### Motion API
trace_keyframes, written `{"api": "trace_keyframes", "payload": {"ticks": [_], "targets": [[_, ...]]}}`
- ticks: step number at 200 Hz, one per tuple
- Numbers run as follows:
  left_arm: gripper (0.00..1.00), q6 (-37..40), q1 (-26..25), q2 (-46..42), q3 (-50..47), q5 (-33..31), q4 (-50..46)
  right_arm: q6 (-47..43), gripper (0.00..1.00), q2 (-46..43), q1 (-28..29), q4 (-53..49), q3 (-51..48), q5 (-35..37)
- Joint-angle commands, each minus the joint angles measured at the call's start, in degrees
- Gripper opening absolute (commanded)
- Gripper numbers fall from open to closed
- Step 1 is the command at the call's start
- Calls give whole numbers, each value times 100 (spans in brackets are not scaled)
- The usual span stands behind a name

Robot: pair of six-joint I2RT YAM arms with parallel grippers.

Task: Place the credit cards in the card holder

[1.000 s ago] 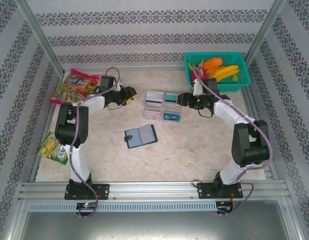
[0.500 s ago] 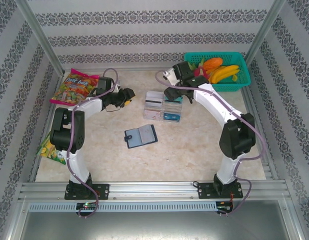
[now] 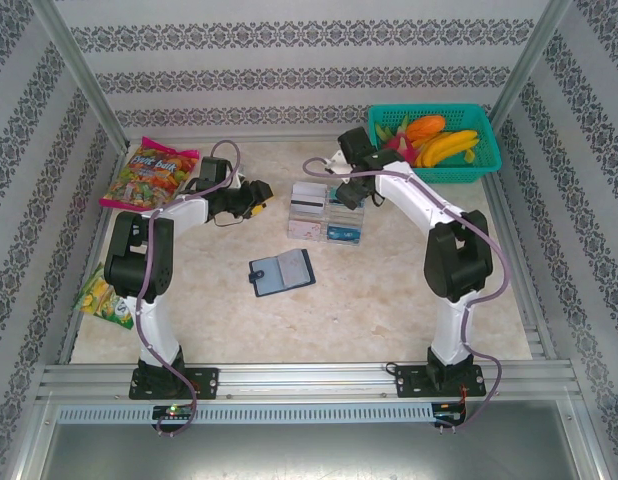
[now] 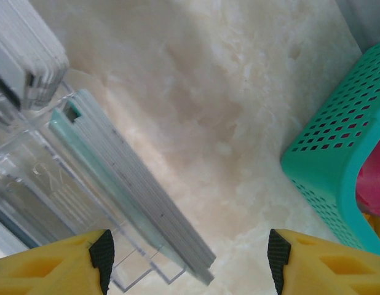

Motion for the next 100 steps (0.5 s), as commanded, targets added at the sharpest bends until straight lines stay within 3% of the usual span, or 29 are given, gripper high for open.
{"api": "trace_keyframes", "payload": {"ticks": [1,100], "targets": [[50,60,-43,33,82,114,8,-160,68,247,16,-51,273,215],[50,115,-51,17,182,144,-99,-213,67,464,159,444,167,734]]}}
